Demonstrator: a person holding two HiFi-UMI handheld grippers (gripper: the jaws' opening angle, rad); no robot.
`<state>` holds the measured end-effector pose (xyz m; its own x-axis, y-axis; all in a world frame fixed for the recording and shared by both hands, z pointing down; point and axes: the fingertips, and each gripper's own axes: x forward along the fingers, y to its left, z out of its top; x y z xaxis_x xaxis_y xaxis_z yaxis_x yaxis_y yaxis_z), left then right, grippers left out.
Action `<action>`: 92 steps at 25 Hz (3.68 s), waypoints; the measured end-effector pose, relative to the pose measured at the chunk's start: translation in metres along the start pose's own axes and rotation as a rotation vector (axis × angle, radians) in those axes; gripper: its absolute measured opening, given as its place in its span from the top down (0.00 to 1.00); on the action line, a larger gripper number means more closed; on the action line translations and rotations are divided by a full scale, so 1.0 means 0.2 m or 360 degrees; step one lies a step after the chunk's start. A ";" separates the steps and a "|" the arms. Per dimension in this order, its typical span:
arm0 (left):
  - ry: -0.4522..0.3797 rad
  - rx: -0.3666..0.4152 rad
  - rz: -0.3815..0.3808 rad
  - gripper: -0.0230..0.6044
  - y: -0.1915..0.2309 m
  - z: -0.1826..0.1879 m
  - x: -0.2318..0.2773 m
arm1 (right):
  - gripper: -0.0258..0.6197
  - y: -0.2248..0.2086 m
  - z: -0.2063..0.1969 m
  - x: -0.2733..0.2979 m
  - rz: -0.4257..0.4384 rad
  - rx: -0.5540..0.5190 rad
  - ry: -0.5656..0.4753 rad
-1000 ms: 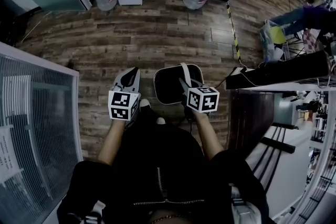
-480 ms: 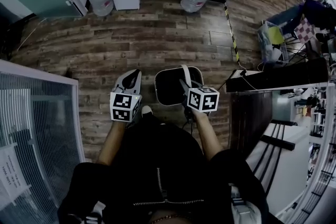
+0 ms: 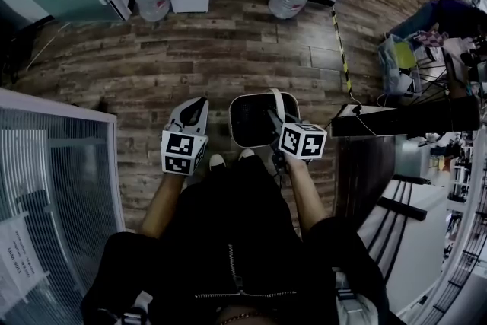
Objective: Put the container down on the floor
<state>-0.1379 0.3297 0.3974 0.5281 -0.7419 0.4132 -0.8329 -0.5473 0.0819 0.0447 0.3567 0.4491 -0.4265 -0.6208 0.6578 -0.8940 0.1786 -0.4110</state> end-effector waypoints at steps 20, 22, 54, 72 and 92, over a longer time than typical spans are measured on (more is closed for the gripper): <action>0.0009 -0.0052 0.0136 0.94 0.11 0.20 0.45 | 0.92 -0.22 0.45 0.30 0.0151 -0.0077 0.0036; 0.0009 -0.0048 0.0150 0.94 0.10 0.23 0.50 | 0.92 -0.26 0.50 0.32 0.0159 -0.0093 0.0039; 0.0049 -0.0062 0.0233 0.94 0.09 0.44 1.01 | 0.92 -0.60 0.82 0.53 0.0226 -0.0011 0.0077; 0.0034 -0.0070 0.0086 0.94 0.56 0.61 1.35 | 0.92 -0.49 1.18 0.91 0.0119 0.0026 0.0057; -0.0046 -0.0093 0.0027 0.94 1.06 0.69 1.38 | 0.92 -0.17 1.38 1.20 0.0065 0.0042 0.0031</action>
<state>-0.1456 -0.0440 0.4044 0.5177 -0.7622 0.3886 -0.8496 -0.5117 0.1282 0.0096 -0.0090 0.4469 -0.4651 -0.5983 0.6524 -0.8720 0.1828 -0.4540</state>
